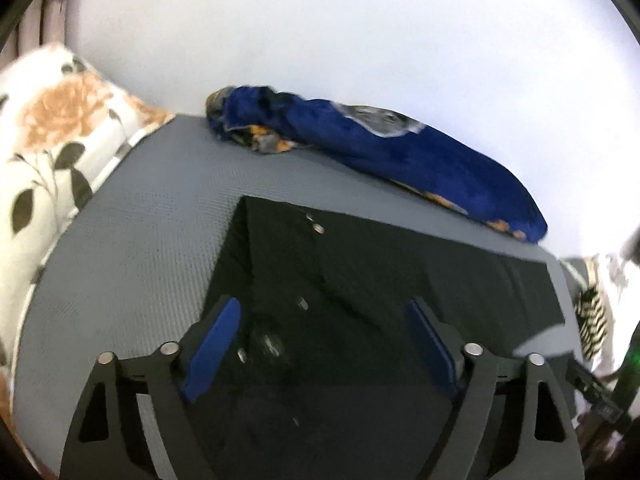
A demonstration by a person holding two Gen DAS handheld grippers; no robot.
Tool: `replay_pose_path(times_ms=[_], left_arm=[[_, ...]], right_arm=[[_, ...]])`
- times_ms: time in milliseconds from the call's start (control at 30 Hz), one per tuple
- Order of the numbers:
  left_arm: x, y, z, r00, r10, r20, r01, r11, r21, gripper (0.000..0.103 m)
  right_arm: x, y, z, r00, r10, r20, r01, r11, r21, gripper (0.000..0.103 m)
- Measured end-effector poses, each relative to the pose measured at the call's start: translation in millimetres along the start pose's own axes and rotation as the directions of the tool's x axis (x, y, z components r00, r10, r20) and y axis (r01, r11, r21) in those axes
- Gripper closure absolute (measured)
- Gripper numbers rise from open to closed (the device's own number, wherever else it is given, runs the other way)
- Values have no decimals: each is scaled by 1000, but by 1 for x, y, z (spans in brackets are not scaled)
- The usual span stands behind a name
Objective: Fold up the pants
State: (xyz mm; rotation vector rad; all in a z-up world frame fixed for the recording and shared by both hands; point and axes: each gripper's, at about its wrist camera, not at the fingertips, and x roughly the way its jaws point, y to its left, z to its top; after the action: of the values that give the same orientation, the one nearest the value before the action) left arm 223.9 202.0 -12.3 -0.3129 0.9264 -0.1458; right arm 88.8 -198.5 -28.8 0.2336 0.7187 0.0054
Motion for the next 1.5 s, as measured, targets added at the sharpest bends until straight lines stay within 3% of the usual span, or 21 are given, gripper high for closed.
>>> replay_pose_path(times_ms=[167,300,433,533,633,700,733,833,900,1033,1133,1333,1400,1433,1500], left_arm=[[53,48,32,986,-140,-95,127,983,-130,50],[92,83,45,964,-228,-138,187,947,-262,56],[121,109,53,939,-310,-150,236,895,-378,60],[133,117,56,929,-333,-162,247,883,-400,61],[144,118,60,924,-339,-178,252,888,-384,61],[148,117,62,907,-380,-180,290,875,-387,72],[149,116,63,895,-404,-186,312,868,-386,72],[149,113,66,881,-433,-190,346,865,-365,81],[152,111,69,873,-448,-191,361,859,-362,82],[166,106,78,871,-444,-212,357,866,-349,82],[176,103,78,860,-457,-228,362,860,-361,82],[199,95,81,859,-463,-220,360,850,-385,82],[200,92,79,864,-465,-196,368,846,-385,87],[199,88,78,871,-454,-189,368,856,-362,94],[192,81,76,884,-432,-178,362,874,-324,95]], right_arm=[[22,-3,13,998,49,-30,-48,998,28,0],[44,-11,18,996,67,-64,-60,991,116,0],[61,-8,16,995,39,-91,-29,993,111,0],[72,-5,16,994,26,-109,-15,995,97,0],[83,-1,17,992,22,-122,-10,995,97,0],[88,0,19,992,26,-127,-14,995,98,0],[92,2,19,991,24,-130,-12,996,93,0],[99,6,21,990,27,-136,-16,997,79,0],[105,9,23,990,27,-138,-18,998,68,0],[116,14,31,989,31,-141,-26,999,38,0],[121,17,39,991,32,-132,-30,999,19,0],[135,21,59,991,58,-121,-61,998,-17,0],[140,23,65,990,57,-127,-63,997,-49,0],[143,25,70,990,62,-129,-73,994,-77,0],[149,29,82,988,66,-141,-87,986,-145,0]])
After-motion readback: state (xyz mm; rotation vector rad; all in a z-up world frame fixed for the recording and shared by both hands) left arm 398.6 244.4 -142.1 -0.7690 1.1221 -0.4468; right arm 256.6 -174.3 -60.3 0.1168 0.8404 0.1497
